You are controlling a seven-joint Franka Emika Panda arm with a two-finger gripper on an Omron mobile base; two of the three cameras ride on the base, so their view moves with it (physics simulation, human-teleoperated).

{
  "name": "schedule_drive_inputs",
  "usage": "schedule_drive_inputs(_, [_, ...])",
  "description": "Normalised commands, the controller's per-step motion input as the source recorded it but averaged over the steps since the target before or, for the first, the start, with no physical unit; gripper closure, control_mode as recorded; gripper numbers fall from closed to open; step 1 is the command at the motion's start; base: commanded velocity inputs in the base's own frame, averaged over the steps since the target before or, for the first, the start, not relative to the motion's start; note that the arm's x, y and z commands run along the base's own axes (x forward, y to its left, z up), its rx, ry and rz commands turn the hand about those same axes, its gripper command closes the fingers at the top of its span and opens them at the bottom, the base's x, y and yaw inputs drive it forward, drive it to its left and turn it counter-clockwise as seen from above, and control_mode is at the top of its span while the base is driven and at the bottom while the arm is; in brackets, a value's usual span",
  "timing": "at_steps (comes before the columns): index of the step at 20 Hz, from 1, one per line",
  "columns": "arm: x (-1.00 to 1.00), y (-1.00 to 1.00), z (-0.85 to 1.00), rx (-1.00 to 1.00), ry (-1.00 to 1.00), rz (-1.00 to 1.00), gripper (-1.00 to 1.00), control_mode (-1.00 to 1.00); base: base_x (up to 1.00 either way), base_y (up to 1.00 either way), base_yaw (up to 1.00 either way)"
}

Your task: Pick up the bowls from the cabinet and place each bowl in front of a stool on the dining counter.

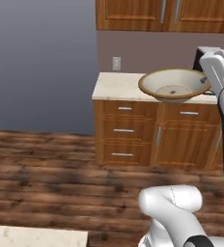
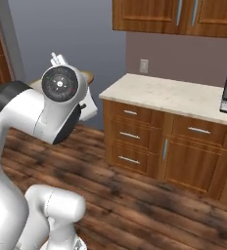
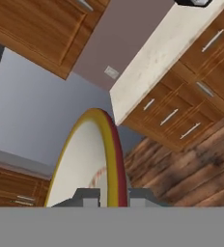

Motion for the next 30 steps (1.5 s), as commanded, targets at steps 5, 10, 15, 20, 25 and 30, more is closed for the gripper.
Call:
schedule_drive_inputs(5, [0.00,0.00,0.00,0.00,0.00,0.00,1.00,1.00,1.00,-0.62,0.09])
schedule_drive_inputs(10, [0.00,0.00,0.00,0.00,0.00,0.00,1.00,1.00,0.76,-0.15,0.37])
schedule_drive_inputs(15, [0.00,0.00,0.00,0.00,0.00,0.00,1.00,1.00,0.52,-0.03,0.61])
schedule_drive_inputs(20, [0.00,0.00,0.00,0.00,0.00,0.00,1.00,1.00,0.59,-0.01,0.67])
schedule_drive_inputs(25, [0.00,0.00,0.00,0.00,0.00,0.00,1.00,1.00,0.74,0.00,0.58])
schedule_drive_inputs(30, [0.00,0.00,0.00,0.00,0.00,0.00,1.00,1.00,1.00,0.00,0.49])
